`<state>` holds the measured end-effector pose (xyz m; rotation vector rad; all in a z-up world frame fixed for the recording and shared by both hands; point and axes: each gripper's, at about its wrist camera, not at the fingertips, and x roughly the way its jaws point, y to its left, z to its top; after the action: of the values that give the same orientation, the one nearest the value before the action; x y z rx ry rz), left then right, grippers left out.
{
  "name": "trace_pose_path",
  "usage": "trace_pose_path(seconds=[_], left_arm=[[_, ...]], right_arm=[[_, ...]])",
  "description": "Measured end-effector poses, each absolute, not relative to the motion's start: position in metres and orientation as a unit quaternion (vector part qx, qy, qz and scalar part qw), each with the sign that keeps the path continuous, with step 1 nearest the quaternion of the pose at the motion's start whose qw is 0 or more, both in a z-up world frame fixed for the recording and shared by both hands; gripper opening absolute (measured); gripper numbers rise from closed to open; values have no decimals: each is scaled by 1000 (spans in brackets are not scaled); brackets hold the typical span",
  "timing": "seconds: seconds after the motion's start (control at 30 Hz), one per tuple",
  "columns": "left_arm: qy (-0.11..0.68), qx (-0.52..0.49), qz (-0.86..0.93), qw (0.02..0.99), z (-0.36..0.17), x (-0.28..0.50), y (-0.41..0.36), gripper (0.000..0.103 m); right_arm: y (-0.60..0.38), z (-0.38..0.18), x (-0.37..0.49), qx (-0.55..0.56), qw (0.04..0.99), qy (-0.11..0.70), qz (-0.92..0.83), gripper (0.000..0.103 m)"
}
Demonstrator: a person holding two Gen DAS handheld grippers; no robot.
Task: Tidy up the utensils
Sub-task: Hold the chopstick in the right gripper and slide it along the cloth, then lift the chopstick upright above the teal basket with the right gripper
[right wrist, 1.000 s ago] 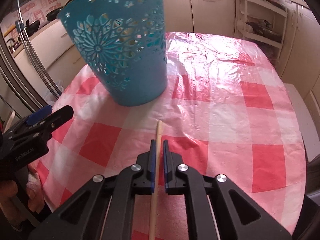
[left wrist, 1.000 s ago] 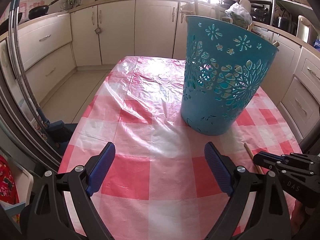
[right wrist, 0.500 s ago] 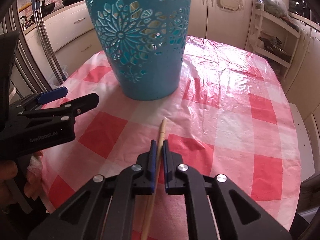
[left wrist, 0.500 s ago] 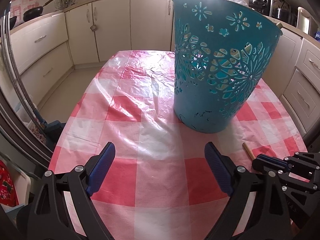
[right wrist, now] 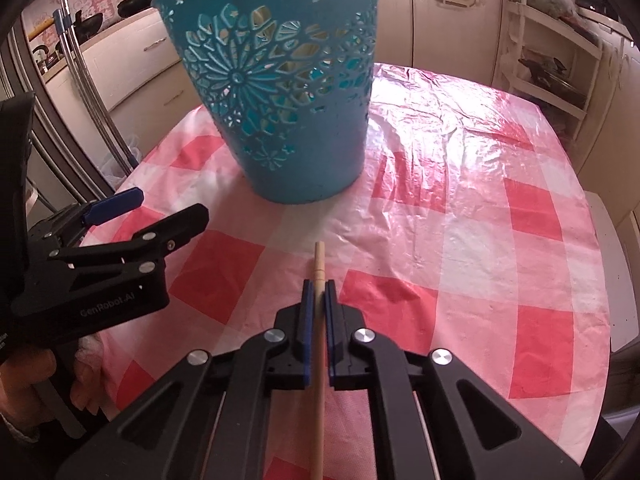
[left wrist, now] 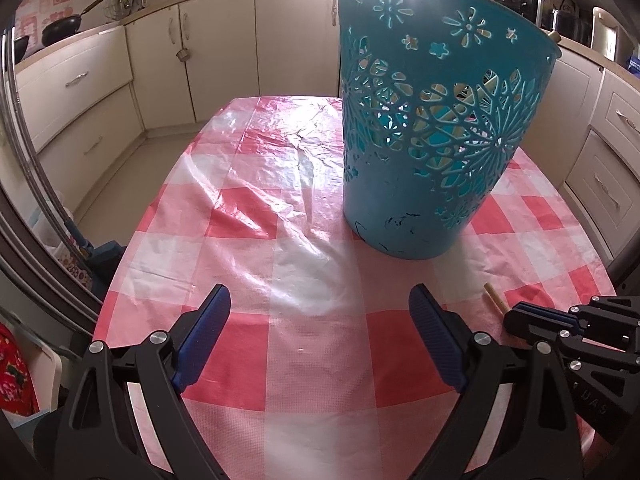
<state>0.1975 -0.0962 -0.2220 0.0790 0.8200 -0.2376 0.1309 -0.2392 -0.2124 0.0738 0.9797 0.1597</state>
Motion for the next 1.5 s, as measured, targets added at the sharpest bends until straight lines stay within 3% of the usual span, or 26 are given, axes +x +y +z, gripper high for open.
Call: trace_pose_path(seconds=[0.17,0.77,1.5], left_arm=[[397,57,-117,909,-223,196,-102,87],[402,56,-117,906,-225,197,-103,87],[405,29,-118,906,-226,200,-94,87]], right_arm=[[-231,-212,131,-2,880,468,80,7],[-266,-160,106,187,893,388,134,6],[-261,-100,95,176,923,302,163,6]])
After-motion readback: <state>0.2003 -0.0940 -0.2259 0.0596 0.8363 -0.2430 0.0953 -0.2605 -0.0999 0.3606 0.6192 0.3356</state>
